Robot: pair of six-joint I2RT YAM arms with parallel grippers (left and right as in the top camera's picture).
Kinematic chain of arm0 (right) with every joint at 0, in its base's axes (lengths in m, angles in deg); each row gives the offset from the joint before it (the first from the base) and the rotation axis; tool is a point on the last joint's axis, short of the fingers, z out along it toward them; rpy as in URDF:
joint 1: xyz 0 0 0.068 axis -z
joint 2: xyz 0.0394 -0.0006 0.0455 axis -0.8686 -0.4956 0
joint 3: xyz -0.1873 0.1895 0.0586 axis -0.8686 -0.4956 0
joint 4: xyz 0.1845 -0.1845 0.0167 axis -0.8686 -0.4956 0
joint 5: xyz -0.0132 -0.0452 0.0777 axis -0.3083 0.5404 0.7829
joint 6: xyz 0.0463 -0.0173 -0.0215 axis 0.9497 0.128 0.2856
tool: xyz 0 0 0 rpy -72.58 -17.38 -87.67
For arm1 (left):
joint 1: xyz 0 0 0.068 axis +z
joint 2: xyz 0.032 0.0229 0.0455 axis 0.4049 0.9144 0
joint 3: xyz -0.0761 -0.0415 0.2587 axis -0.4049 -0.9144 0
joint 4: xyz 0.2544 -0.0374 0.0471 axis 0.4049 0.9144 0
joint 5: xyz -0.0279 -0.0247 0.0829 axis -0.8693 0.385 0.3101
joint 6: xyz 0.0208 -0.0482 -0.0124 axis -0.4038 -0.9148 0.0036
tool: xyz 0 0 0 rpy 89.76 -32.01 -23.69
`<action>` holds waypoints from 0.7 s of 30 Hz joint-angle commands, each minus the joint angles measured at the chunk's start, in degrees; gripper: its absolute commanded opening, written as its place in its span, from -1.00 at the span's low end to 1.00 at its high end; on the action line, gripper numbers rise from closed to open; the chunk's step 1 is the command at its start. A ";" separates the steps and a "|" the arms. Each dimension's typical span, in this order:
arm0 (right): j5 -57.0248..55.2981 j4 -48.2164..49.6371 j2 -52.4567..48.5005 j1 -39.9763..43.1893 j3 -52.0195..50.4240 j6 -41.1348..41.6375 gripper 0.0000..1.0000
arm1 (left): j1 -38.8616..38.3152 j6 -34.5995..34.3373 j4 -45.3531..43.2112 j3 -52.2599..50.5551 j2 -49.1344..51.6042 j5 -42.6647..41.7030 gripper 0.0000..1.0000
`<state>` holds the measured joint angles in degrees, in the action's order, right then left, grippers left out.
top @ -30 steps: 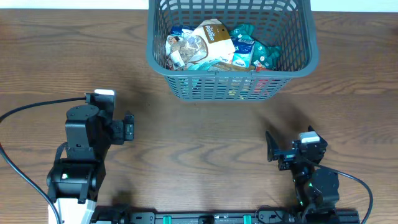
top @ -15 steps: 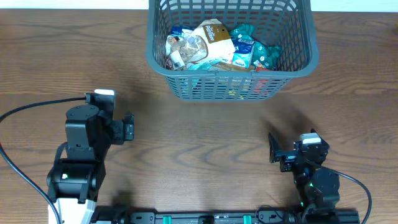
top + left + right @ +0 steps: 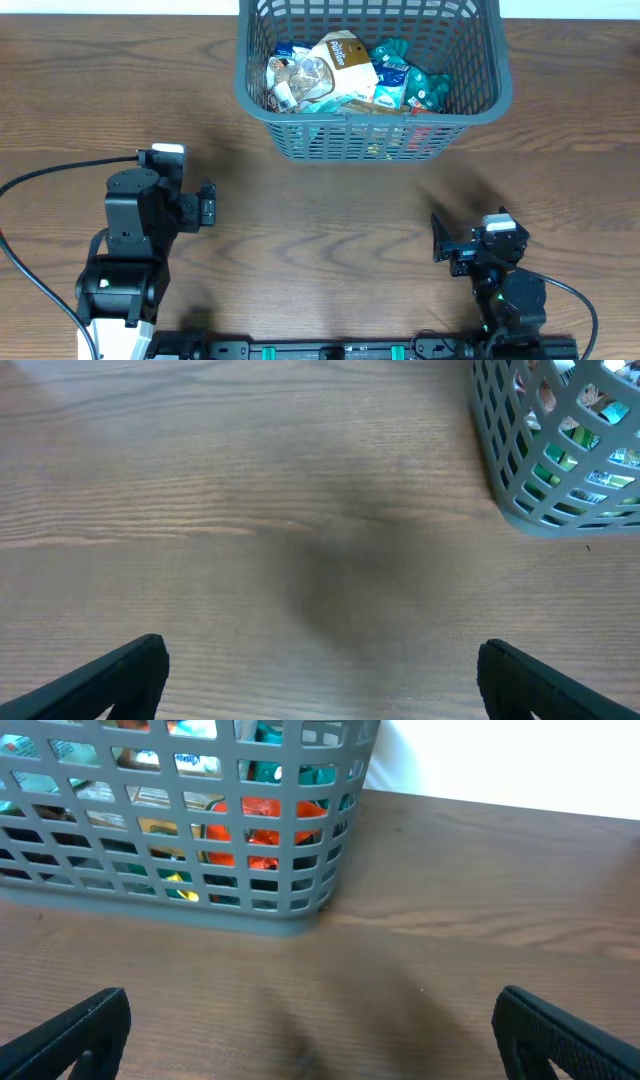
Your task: Pack container
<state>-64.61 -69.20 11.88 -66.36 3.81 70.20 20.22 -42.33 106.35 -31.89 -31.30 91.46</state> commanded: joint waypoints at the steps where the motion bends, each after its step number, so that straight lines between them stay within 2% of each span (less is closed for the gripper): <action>1: 0.44 -0.22 0.61 0.42 -0.44 -0.09 0.98 | -0.28 0.72 -0.24 -0.24 0.02 -0.33 0.97; 11: 0.44 -0.22 0.61 0.42 -0.44 -0.09 0.98 | -0.28 0.72 -0.22 -0.24 -0.57 -0.33 0.97; 21: 0.44 -0.22 0.61 0.42 -0.44 -0.09 0.98 | -0.28 0.72 4.07 -3.93 -18.40 -3.91 0.97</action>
<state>-64.61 -69.22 11.88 -66.36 3.81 70.20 20.22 -42.33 109.98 -33.51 -45.40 89.58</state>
